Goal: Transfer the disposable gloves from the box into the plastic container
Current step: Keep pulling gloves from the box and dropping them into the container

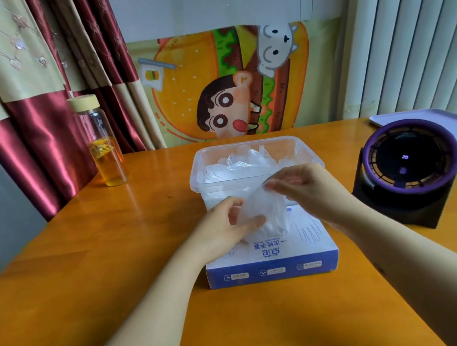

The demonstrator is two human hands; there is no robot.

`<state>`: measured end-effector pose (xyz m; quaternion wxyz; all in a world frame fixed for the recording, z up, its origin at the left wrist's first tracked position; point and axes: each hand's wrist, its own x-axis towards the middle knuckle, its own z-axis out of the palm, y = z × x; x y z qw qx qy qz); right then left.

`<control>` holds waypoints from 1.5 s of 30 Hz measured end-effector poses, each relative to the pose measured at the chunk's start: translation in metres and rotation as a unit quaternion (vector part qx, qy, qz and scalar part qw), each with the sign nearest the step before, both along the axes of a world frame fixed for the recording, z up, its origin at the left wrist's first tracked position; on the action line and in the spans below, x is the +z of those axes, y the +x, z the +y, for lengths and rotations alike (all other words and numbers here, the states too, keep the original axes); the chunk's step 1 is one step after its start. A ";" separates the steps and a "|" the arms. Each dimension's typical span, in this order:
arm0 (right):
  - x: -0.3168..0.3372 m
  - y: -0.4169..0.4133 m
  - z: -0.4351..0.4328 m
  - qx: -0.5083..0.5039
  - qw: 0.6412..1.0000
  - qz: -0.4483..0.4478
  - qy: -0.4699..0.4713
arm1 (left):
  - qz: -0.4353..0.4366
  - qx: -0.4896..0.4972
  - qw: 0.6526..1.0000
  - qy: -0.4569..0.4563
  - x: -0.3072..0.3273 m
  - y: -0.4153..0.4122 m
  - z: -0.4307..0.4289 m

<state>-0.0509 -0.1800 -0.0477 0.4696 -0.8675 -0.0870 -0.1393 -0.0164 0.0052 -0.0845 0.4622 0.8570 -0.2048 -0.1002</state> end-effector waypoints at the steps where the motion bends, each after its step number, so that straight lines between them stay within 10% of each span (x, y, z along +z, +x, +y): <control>1: 0.003 0.001 0.004 -0.008 0.999 -0.031 -0.024 | 0.004 -0.009 1.000 0.019 0.000 0.000 0.000; 9: 0.052 0.006 0.008 -0.105 0.983 -0.154 0.006 | -0.054 -0.027 0.986 0.158 0.001 -0.001 -0.003; 24: 0.111 0.020 0.017 -0.049 0.981 -0.155 -0.106 | -0.179 0.032 0.965 -0.191 0.091 -0.004 -0.011; 30: 0.105 0.023 -0.001 -0.005 0.997 -0.050 0.050 | -0.026 0.079 0.960 -0.269 0.108 0.027 -0.009; 40: 0.075 0.060 -0.004 -0.042 0.994 -0.091 -0.037 | 0.105 0.066 0.979 -0.163 0.100 0.097 0.011; 45: 0.058 0.089 -0.017 -0.108 0.978 -0.097 -0.147 | 0.262 0.087 0.917 -0.286 0.083 0.118 0.019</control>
